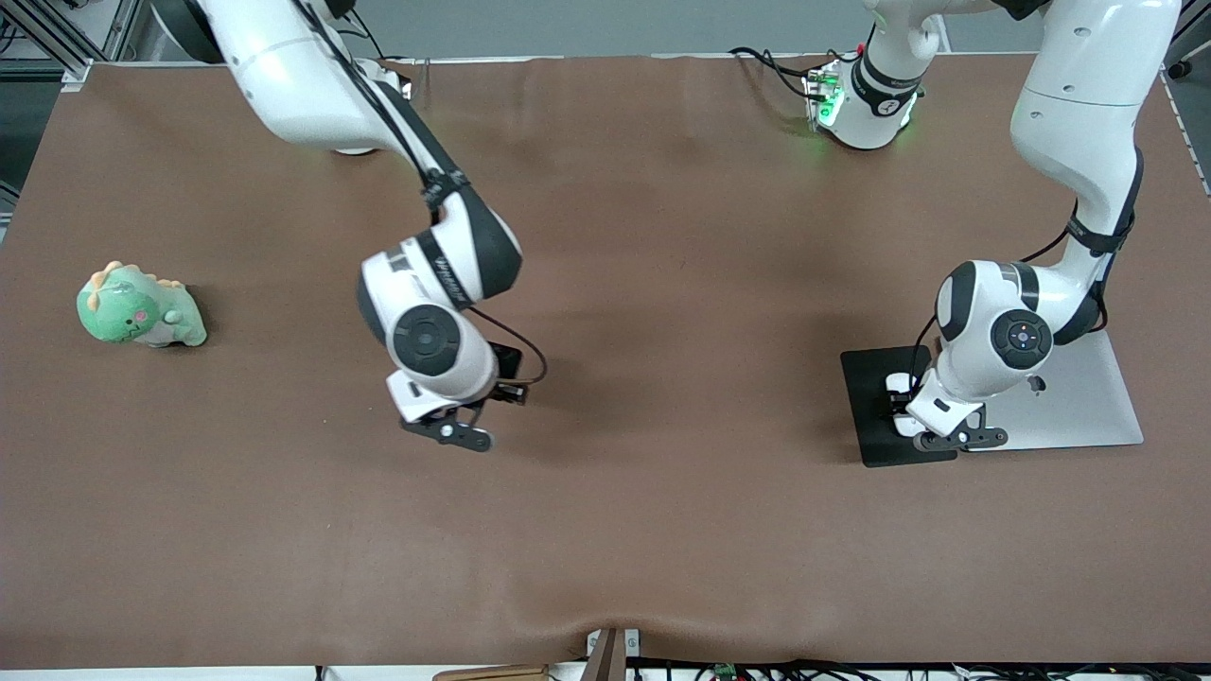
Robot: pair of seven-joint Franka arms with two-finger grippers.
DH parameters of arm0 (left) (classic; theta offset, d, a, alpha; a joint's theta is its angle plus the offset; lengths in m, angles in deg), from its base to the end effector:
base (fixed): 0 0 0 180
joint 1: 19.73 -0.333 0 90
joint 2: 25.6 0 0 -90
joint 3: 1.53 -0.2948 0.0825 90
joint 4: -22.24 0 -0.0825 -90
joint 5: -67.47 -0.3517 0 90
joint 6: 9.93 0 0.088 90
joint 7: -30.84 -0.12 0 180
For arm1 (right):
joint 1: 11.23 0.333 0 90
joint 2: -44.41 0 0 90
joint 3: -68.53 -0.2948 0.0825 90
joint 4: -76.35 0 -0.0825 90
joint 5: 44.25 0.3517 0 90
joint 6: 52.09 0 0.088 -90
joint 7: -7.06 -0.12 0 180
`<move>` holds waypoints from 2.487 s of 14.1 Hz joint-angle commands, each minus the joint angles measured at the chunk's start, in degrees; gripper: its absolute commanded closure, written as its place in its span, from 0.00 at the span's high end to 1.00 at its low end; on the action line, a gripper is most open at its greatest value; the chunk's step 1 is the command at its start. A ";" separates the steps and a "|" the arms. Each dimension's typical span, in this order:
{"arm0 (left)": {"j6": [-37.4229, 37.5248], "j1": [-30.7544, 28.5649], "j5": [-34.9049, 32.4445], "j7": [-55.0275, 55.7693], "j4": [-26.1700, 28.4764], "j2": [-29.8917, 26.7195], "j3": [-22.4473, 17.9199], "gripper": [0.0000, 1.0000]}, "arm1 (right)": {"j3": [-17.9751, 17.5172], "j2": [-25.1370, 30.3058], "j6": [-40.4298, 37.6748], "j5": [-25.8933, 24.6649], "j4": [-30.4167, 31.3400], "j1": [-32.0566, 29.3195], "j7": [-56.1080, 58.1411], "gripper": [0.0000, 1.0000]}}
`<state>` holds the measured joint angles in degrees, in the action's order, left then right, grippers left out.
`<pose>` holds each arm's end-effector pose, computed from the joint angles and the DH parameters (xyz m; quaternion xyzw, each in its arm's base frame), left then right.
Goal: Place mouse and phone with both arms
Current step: 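Release the mouse with the left gripper while the right gripper carries the phone, then lower the black phone beside the green plush toy and open the right gripper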
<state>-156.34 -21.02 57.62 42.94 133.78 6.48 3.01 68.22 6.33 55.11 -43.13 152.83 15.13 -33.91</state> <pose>0.5944 -0.0338 0.1901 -0.9992 -0.0134 -0.0298 0.0247 0.6008 0.3029 0.3128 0.9896 -0.1281 -0.0593 0.0267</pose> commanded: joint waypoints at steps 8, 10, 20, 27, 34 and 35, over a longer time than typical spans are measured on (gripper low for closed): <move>15.59 -0.56 -0.52 -1.03 -5.53 -16.34 1.70 1.00 | -0.92 17.86 -0.15 -0.77 22.21 -20.27 28.82 0.00; 26.21 -0.47 -0.44 -0.94 -10.27 -18.63 1.79 1.00 | -0.83 17.78 0.11 -0.95 24.06 -24.14 33.56 0.00; 49.72 -0.47 5.54 -1.20 -14.69 -32.87 2.58 1.00 | -0.74 14.10 16.81 -2.00 34.97 -36.64 47.65 0.00; 55.53 -0.21 8.35 -1.20 -14.78 -38.85 2.75 1.00 | -0.83 8.73 20.49 -4.81 34.62 -41.56 52.13 0.00; 56.32 0.14 8.44 -1.20 -17.32 -38.68 2.75 1.00 | -0.83 6.00 21.91 -4.90 34.62 -42.88 54.84 1.00; 56.32 0.23 8.79 -1.11 -18.03 -38.42 2.84 1.00 | -0.83 6.09 21.74 -4.90 34.62 -42.79 55.03 1.00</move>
<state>-100.76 -20.94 65.08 42.94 117.92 -32.25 5.74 68.39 12.18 77.32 -46.69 187.80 -26.69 20.02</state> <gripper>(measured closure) 0.000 0.137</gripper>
